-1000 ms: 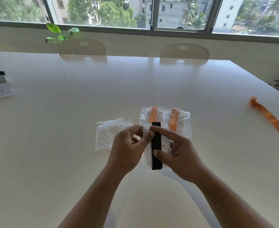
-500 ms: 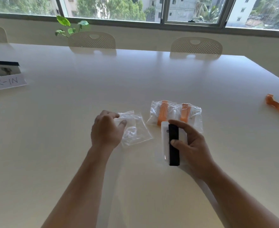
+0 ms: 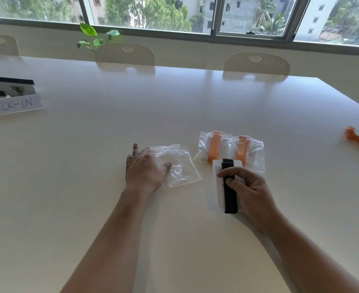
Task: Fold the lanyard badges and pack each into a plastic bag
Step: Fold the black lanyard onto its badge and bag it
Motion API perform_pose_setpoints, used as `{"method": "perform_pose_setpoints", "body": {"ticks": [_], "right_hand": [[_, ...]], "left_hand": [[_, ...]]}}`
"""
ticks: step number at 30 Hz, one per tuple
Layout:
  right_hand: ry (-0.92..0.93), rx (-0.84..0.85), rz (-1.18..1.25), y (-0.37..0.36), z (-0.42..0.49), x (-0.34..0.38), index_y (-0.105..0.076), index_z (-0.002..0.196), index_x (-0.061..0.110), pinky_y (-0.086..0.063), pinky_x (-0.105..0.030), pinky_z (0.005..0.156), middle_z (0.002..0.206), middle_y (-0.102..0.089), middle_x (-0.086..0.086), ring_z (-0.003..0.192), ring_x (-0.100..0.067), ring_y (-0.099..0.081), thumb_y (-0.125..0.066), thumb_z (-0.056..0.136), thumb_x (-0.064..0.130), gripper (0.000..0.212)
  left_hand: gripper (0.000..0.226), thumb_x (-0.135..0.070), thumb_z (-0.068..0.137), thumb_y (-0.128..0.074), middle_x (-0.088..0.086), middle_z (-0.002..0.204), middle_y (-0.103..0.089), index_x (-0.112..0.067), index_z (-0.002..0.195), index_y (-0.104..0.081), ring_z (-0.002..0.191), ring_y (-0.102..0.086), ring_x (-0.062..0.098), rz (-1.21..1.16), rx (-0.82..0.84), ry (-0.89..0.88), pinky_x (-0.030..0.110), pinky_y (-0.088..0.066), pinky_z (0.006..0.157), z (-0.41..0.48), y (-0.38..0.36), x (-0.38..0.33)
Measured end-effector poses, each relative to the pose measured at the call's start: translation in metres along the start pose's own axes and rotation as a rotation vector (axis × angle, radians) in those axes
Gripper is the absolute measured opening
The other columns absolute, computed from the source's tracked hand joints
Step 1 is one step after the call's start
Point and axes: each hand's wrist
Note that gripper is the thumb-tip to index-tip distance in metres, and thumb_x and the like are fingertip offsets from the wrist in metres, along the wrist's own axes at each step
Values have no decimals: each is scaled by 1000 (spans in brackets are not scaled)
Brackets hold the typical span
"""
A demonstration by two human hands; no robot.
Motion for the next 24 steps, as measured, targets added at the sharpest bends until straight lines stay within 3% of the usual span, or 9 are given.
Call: {"method": "perform_pose_setpoints", "body": {"ticks": [8,12,15,18,24], "right_hand": [[-12,-42,23,-2,-3,4,-72,84,4,-46,-14,52,74,-65,8,59,-1,-54,-50,90,-12,28],[-5,-50,25,-2,-4,5,-73,83,4,-45,-12,50,72,-66,4,57,-3,-54,-51,90,-14,29],[-12,-53,29,-2,-4,4,-74,83,5,-45,-12,50,69,-67,8,56,-3,-55,-51,90,-14,30],[-25,-52,43,-2,-3,4,-74,83,4,-45,-12,48,66,-68,11,54,-2,-56,-50,90,-14,30],[-97,-10,153,0,-3,11,-74,78,3,-48,-15,49,69,-71,7,57,-2,-60,-48,93,-13,34]], "left_hand": [[27,-22,79,-80,13,124,-67,-13,102,-71,143,-39,28,-238,-190,-26,35,-33,114,-4,6,-6],[17,-19,79,-78,1,99,-75,-19,93,-69,101,-66,26,-331,-281,-29,30,-48,82,-6,14,-12],[23,-15,78,-78,-4,91,-74,-21,96,-66,86,-70,20,-433,-303,-37,30,-54,78,-7,17,-14],[36,-7,76,-80,-10,94,-68,-19,106,-64,91,-69,16,-614,-282,-55,27,-54,82,-9,22,-18],[31,-2,74,-83,-8,96,-73,-19,95,-67,94,-70,5,-914,-255,-146,18,-56,75,-25,31,-41]]}}
Point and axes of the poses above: each hand's wrist, its own z-axis towards the middle knuckle, its own y-axis out of the back of the hand, x = y × z
